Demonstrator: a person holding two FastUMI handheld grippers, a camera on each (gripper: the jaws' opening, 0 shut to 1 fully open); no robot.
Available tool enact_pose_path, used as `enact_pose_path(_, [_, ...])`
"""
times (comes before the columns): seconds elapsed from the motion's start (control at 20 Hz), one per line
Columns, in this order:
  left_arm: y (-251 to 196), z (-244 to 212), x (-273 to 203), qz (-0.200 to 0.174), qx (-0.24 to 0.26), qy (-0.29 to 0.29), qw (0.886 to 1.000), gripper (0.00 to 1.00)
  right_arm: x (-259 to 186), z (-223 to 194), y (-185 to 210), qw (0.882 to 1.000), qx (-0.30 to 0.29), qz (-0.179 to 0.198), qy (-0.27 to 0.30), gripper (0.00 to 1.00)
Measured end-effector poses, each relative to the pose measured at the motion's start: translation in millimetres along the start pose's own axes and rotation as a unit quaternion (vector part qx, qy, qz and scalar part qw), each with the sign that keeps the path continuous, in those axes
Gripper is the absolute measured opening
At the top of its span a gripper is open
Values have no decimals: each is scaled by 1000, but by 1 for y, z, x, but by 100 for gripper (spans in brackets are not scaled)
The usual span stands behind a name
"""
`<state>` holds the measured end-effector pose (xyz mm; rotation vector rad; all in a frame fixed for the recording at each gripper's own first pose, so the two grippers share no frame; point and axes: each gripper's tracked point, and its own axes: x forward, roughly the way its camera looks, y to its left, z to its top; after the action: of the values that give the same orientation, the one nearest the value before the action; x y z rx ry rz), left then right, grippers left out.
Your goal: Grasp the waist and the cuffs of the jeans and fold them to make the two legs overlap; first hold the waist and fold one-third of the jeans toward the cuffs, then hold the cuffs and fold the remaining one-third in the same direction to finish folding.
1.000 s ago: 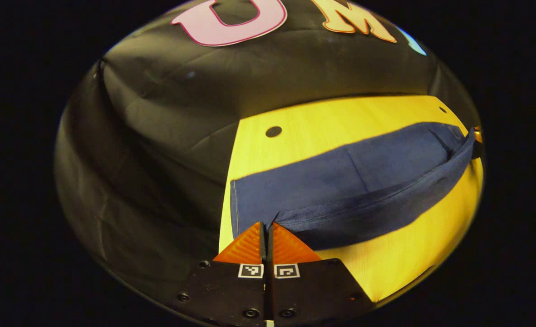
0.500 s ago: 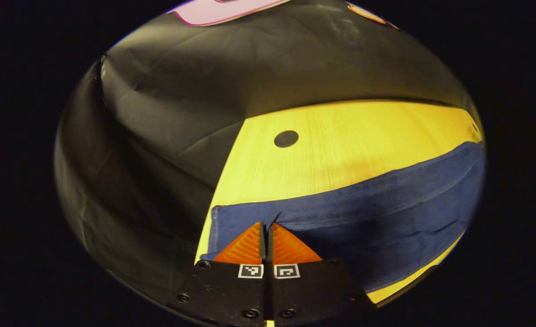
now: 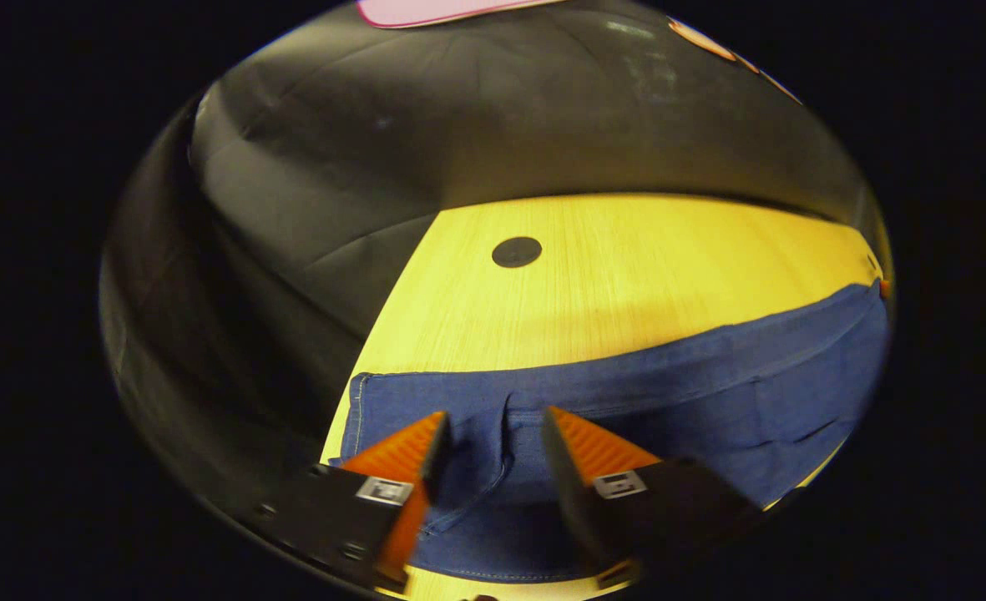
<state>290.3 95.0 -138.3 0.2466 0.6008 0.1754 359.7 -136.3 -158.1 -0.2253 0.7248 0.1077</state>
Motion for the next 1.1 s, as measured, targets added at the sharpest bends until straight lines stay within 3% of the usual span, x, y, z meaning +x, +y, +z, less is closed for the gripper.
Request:
enact_pose_path(0.05, [7, 11, -8, 9, -15, -24, 1000, 86, -10, 5, -7, 1000, 7, -5, -12, 100])
enact_pose_path(0.25, [13, 38, -50, -12, -79, -100, 992, 87, -48, 10, -36, 998, 22, -38, -42, 100])
enact_pose_path(0.45, [29, 49, -75, -61, -144, -144, 977, 87, -64, -10, -61, 997, 20, -67, -21, 100])
enact_pose_path(0.6, [29, 46, -73, -56, -152, -142, 977, 87, -70, -38, -82, 997, 27, -78, 3, 100])
enact_pose_path(0.7, [18, 46, -67, -56, -153, -133, 978, 92, -73, -59, -95, 996, 34, -79, 16, 100])
enact_pose_path(0.9, [20, 54, -61, -54, -169, -113, 978, 91, -66, -94, -103, 995, 55, -65, 51, 100])
enact_pose_path(1.1, [28, 56, -66, -57, -174, -114, 976, 92, -58, -106, -102, 992, 105, -40, 50, 100])
